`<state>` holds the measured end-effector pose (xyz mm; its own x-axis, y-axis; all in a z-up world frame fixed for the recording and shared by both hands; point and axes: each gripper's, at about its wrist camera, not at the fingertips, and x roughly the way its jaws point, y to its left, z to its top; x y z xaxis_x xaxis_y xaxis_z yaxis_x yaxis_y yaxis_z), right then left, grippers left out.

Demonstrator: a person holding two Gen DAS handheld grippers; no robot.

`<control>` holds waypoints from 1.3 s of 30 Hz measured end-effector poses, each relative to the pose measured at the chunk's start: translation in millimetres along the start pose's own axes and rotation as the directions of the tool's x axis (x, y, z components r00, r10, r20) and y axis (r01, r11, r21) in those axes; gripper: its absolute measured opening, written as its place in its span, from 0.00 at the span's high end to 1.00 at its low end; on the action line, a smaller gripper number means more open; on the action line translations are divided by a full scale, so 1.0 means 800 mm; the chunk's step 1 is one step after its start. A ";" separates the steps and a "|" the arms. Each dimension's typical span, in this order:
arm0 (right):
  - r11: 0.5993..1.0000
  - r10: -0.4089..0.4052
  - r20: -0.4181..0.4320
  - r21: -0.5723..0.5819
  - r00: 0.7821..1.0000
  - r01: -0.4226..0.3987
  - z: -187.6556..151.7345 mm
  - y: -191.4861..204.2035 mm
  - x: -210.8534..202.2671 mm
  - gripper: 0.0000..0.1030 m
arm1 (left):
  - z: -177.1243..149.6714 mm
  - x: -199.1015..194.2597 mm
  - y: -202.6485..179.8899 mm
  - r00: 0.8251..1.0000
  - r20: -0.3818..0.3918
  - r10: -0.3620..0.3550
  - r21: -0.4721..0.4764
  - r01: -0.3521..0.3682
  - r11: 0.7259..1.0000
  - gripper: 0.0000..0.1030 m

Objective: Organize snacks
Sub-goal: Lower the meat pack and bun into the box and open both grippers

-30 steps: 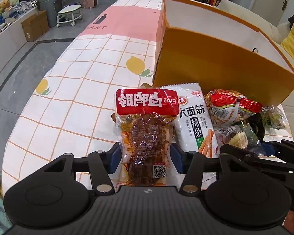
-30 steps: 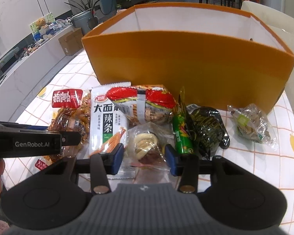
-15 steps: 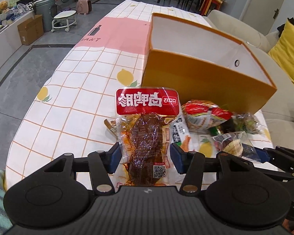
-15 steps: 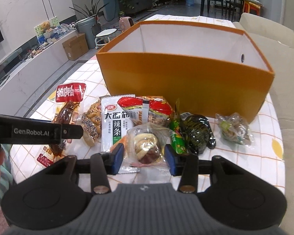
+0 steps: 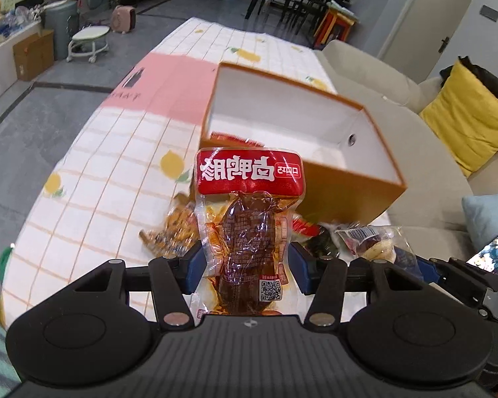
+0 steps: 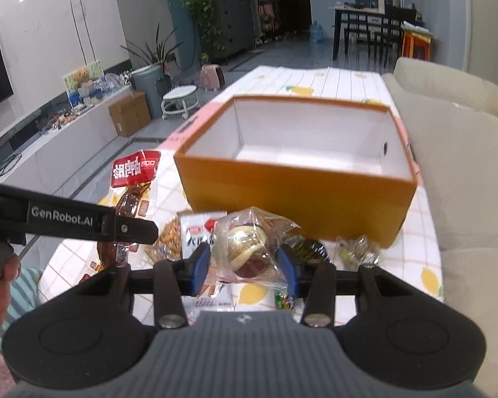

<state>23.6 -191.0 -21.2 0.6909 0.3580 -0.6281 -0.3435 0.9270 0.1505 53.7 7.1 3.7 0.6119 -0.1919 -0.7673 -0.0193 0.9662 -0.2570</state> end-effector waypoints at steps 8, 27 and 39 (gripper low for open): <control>0.998 -0.055 0.075 0.013 0.996 0.054 0.040 -0.026 -0.026 0.58 | 0.058 -0.008 -0.033 0.998 0.051 -0.042 0.054 0.039 0.998 0.41; 0.992 -0.127 0.048 0.016 0.991 0.127 0.160 -0.099 0.032 0.58 | 0.176 0.069 -0.107 0.996 0.021 -0.089 0.191 0.084 0.978 0.41; 0.992 -0.123 -0.148 0.005 0.981 0.125 0.170 -0.120 0.133 0.58 | 0.204 0.184 -0.108 0.987 -0.145 -0.069 0.198 0.097 0.975 0.41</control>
<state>216.7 -226.6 0.8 0.6260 0.2210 -0.7478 -0.2515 0.9650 0.0747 274.7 -76.2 8.6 0.4902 -0.2806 -0.8252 0.1969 0.9579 -0.2088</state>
